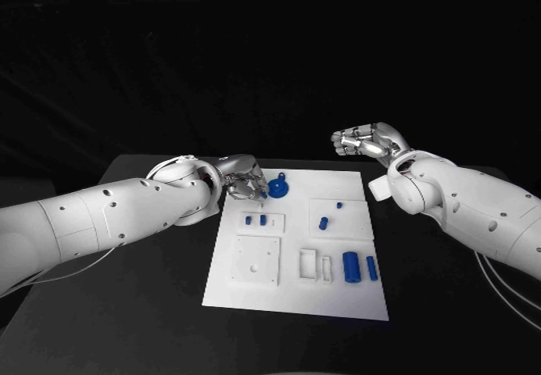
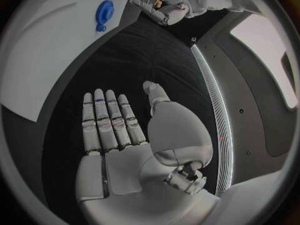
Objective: Assemble the parts on the task board
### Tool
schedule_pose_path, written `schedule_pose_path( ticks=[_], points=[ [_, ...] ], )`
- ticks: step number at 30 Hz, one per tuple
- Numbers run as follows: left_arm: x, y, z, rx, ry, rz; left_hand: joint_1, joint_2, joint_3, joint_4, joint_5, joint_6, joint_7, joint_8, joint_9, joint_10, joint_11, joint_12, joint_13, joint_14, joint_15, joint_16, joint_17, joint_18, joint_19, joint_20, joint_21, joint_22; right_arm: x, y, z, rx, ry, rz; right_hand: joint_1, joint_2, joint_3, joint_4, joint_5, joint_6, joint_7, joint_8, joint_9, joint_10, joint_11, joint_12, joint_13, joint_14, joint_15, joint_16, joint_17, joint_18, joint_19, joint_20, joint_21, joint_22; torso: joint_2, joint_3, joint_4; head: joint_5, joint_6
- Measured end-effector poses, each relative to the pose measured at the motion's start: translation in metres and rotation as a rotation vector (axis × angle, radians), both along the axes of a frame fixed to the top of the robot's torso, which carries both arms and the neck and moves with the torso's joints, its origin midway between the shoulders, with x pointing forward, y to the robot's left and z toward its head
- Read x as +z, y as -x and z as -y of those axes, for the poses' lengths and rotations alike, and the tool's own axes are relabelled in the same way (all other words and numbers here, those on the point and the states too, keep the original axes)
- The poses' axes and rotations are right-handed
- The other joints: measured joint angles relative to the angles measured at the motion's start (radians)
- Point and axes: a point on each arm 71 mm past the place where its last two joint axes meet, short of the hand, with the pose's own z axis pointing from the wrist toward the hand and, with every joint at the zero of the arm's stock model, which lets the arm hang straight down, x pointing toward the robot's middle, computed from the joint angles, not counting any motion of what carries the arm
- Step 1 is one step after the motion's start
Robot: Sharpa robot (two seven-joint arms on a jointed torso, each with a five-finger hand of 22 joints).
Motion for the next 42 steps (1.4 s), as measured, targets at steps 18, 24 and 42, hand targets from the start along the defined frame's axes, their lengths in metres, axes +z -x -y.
schedule_pose_path(
  ticks=[18,24,42],
  points=[
    [-0.007,0.000,-0.012,0.013,-0.044,0.006,0.000,0.000,0.000,-0.005,0.000,-0.002,-0.001,0.000,-0.001,0.000,0.000,0.000,0.000,0.000,0.000,0.000,0.000,-0.001,-0.004,-0.004,0.000,0.000,0.000,0.000,-0.001,0.002,0.000,0.000,0.000,0.000,0.000,0.000,0.000,0.000,0.000,0.000,0.000,0.000,0.000,0.000,0.000,0.000,0.000,0.000,0.000,0.000,0.000,0.000,0.000,0.000,0.002,0.0018,-0.0037,0.001,-0.003],
    [-0.012,0.000,-0.015,0.020,-0.060,-0.003,0.000,0.000,0.000,-0.005,0.000,-0.004,0.000,0.000,-0.001,0.000,0.000,0.000,0.000,0.000,0.000,0.000,0.000,-0.001,-0.004,-0.004,0.000,0.000,0.000,0.000,0.000,0.001,0.000,0.000,0.000,0.000,0.002,0.002,0.000,0.000,0.000,0.000,0.000,0.000,0.000,0.000,0.000,0.000,0.000,0.000,0.000,0.000,0.000,0.000,0.000,0.000,0.001,0.0023,-0.0037,0.001,-0.005],
    [-0.018,0.000,-0.014,0.020,-0.072,-0.012,0.001,-0.001,0.000,-0.005,0.000,-0.005,-0.001,0.000,0.000,0.000,0.000,0.000,-0.001,0.000,0.000,0.000,0.001,-0.001,-0.004,-0.004,0.000,0.001,0.000,0.000,0.000,0.000,0.000,0.000,0.000,0.000,0.004,0.004,0.000,0.000,0.000,0.000,0.000,0.000,0.000,0.000,0.000,0.000,0.000,0.000,0.000,0.000,0.000,0.000,0.000,0.000,0.001,0.0015,-0.0028,-0.005,-0.009]
  ],
)
